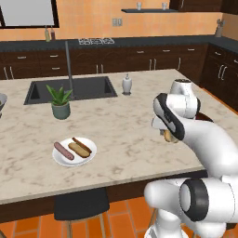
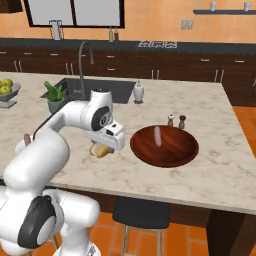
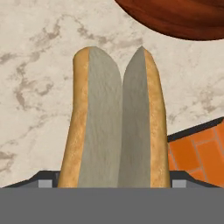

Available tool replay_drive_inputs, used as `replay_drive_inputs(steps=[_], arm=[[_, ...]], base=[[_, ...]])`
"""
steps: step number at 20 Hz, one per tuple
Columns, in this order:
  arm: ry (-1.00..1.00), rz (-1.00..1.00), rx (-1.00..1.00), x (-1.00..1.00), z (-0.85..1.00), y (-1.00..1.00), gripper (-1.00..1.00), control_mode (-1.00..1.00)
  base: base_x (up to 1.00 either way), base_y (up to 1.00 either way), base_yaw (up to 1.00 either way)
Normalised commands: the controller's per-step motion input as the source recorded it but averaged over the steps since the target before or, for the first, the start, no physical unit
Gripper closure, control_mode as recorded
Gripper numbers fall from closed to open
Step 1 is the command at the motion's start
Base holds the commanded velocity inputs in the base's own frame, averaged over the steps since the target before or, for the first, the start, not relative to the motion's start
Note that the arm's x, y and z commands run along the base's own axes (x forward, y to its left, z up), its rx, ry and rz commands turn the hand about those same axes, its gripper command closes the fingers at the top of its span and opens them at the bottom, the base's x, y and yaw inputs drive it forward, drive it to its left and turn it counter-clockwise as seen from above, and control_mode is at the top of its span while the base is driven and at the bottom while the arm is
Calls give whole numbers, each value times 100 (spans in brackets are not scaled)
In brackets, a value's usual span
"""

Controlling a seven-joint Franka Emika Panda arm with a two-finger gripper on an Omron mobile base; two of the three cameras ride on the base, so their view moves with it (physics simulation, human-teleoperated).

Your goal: Place one bun and one sausage from the bowl on each plate.

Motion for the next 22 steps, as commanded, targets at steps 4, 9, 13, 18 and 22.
replay_drive_inputs(steps=[4,9,13,18,22], arm=[[-1,8,0,-33,34,35,100,-100],[-3,15,0,-32,28,1,100,-100],[-2,21,0,-22,19,4,100,-100],[-5,12,-4,-19,7,30,100,-100],[-2,0,-4,-12,1,44,100,-100]], base=[[0,0,0],[0,0,0],[0,0,0],[0,0,0],[0,0,0]])
